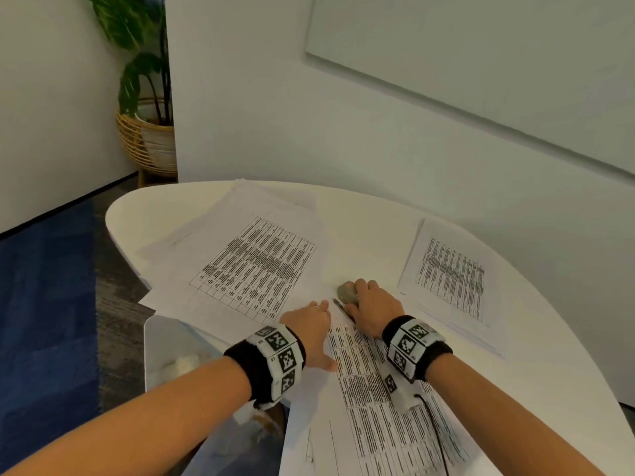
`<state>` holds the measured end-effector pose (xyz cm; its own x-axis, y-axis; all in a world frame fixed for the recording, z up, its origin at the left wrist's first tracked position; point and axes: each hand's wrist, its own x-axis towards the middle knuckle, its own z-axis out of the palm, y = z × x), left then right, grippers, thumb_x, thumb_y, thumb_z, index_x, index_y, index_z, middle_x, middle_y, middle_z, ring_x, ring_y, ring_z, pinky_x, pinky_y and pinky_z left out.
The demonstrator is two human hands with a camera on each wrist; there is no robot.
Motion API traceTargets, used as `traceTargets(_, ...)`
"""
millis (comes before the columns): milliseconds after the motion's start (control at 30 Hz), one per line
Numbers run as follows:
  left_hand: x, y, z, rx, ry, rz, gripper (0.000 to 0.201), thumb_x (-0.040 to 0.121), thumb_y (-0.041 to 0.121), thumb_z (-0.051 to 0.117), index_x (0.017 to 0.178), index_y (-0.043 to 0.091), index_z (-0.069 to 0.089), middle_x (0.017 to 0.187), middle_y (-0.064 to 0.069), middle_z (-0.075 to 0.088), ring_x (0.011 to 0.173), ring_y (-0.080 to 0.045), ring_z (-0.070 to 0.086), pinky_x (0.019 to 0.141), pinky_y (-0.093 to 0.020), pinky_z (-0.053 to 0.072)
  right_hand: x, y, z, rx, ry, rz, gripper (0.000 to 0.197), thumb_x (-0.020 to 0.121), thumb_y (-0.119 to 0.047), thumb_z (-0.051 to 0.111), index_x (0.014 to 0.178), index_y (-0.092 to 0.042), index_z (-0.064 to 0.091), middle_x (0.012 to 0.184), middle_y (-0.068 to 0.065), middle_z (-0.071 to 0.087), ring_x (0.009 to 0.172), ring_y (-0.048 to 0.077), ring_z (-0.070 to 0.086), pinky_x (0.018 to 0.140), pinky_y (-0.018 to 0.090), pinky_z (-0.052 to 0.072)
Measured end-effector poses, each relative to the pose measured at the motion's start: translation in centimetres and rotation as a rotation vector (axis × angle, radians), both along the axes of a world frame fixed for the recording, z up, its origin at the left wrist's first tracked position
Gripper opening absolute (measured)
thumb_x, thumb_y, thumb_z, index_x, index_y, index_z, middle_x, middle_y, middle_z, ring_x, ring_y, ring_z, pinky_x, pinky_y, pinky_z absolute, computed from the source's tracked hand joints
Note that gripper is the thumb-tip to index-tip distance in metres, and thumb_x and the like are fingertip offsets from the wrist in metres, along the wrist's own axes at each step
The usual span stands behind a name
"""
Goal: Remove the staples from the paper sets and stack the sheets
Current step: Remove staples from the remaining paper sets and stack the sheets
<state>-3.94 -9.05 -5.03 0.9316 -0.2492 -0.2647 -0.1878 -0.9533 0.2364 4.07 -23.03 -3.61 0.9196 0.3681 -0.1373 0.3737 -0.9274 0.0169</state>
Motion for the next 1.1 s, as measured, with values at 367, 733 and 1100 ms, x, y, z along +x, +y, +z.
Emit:
traceTargets(367,0.6,-0.2,-1.1,0.051,0.023,0.002,0.107,0.073,0.066,0.064,0.150,0.007,0.019,0.156,-0.009,0.020,0.139,-0.026,0.030,0.106,-0.043,0.041,-1.4,2.3,0.9,0.033,0.087,-0.142,0.033,0.098,-0.030,0.042,0.119,-0.006,0.044,0.119,0.012,0.055,0.106,0.030,0.057,0.081,0.036,0.044)
traceTargets(733,0.8,-0.4,-1.1,0.072,0.016,0.035,0.116,0.071,0.067,0.065,0.150,0.003,0.011,0.154,-0.011,0.025,0.134,-0.027,0.037,0.101,-0.040,0.045,0.1,2.6,0.4,0.016,0.081,-0.137,0.038,0.094,-0.031,0.051,0.121,-0.008,0.038,0.113,0.013,0.059,0.100,0.031,0.059,0.072,0.035,0.043)
traceTargets(1100,0.6,-0.1,-0.8,0.036,0.015,0.031,0.110,0.072,0.065,0.066,0.150,0.005,0.016,0.150,-0.010,0.029,0.131,-0.027,0.039,0.101,-0.043,0.045,1.6,4.6,1.1,0.190,0.147,-0.318,0.037,0.098,-0.029,0.042,0.125,-0.005,0.040,0.125,0.015,0.053,0.110,0.032,0.055,0.086,0.038,0.046)
